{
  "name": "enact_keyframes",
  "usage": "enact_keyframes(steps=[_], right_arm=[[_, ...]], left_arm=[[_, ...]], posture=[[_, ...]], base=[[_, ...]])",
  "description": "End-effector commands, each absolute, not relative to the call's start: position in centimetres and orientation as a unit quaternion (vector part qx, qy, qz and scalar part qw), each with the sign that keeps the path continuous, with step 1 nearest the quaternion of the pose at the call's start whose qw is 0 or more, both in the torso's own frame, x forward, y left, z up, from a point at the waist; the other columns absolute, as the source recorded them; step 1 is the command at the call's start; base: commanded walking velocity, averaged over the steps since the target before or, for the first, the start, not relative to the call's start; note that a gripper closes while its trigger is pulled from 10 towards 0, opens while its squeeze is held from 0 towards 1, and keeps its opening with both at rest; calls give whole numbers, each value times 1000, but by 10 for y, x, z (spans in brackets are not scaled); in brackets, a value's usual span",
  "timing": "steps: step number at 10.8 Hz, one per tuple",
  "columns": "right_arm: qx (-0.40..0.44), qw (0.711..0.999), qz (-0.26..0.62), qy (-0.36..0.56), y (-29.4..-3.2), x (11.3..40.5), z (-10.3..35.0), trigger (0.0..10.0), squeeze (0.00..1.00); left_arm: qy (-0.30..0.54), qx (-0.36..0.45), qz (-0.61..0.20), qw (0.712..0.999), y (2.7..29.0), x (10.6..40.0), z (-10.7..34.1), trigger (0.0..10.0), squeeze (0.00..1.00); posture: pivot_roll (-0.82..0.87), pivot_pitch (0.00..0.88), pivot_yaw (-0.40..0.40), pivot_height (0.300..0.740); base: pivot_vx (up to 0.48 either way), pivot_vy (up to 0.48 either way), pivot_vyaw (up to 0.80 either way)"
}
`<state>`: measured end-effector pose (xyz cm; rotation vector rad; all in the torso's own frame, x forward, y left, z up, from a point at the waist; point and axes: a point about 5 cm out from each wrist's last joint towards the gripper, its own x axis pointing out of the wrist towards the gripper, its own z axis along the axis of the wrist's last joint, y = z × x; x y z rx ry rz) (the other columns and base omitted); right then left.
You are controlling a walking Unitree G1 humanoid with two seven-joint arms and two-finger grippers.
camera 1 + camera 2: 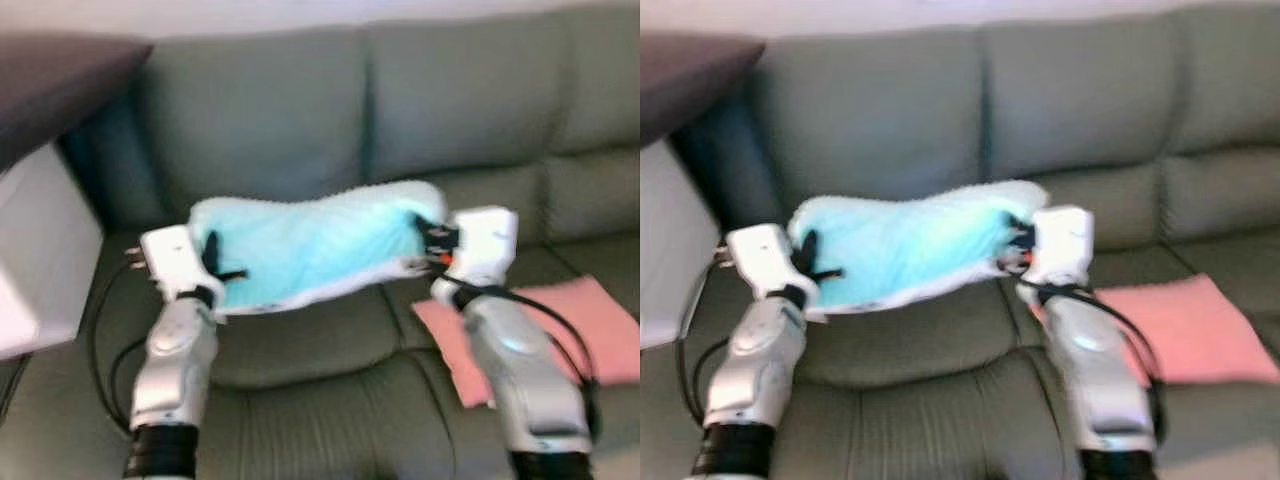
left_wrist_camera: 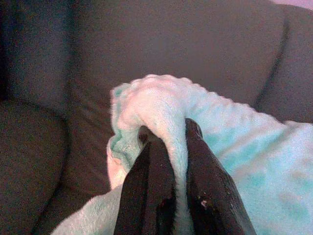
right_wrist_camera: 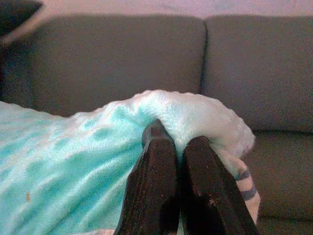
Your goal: Move the pillow to the sofa
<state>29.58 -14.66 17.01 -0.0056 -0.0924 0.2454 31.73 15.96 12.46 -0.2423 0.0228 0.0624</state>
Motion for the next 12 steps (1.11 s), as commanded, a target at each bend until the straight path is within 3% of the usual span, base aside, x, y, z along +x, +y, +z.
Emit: enact_keyframes(steps=[1, 3, 11, 12], right_arm=[[1, 987, 141, -73, -136, 295, 180, 10000, 0], [4, 987, 141, -73, -137, 295, 180, 10000, 0], [8, 988, 138, -72, -137, 295, 180, 10000, 0], [10, 988, 140, -62, -137, 294, 175, 10000, 0]], left_arm=[[10, -106, 58, 993, 173, 315, 123, 10000, 0], [10, -102, 60, 993, 174, 316, 124, 10000, 0], [2, -94, 37, 995, 170, 315, 126, 10000, 0], [35, -91, 29, 995, 166, 317, 115, 10000, 0]], posture=[[-200, 0, 33, 740], [-199, 0, 33, 740], [-198, 0, 37, 740], [-184, 0, 34, 740]], base=[[0, 0, 775], [0, 0, 556], [0, 0, 0], [0, 0, 0]])
